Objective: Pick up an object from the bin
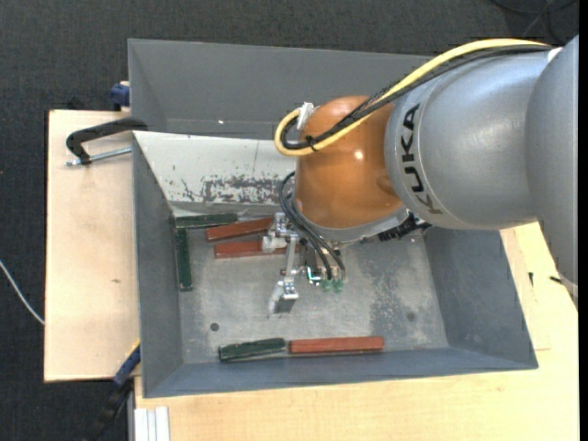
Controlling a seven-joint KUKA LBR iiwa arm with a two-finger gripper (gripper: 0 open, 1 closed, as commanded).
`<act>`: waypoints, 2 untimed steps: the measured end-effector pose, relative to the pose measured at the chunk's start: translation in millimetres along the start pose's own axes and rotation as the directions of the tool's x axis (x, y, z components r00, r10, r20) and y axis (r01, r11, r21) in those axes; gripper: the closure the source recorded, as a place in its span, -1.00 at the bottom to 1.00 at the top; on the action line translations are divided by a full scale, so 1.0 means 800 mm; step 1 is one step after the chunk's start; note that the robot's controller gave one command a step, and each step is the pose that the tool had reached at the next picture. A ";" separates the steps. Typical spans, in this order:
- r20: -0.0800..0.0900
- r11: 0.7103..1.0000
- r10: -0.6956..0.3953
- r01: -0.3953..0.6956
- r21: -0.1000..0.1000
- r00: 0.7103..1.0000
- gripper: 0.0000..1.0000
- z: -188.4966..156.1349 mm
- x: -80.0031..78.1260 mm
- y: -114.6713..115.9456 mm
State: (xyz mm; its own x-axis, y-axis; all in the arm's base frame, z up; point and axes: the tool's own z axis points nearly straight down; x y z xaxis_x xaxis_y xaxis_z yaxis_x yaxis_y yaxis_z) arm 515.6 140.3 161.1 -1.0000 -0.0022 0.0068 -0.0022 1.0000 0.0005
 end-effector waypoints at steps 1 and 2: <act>0.007 1.000 0.002 -0.002 -0.001 1.000 -1.00 -0.005 -0.002 -0.001; 0.019 0.996 0.088 -0.088 -0.007 0.996 -1.00 0.085 -0.090 0.049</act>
Offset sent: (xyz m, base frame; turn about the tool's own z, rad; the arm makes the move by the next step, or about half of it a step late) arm 0.0822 0.0463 -0.0911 0.1059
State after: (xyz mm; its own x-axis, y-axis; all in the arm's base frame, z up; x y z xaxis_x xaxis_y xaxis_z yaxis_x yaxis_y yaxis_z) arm 587.2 179.8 92.3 -0.9962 0.0858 -0.0120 0.0857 0.9963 0.0064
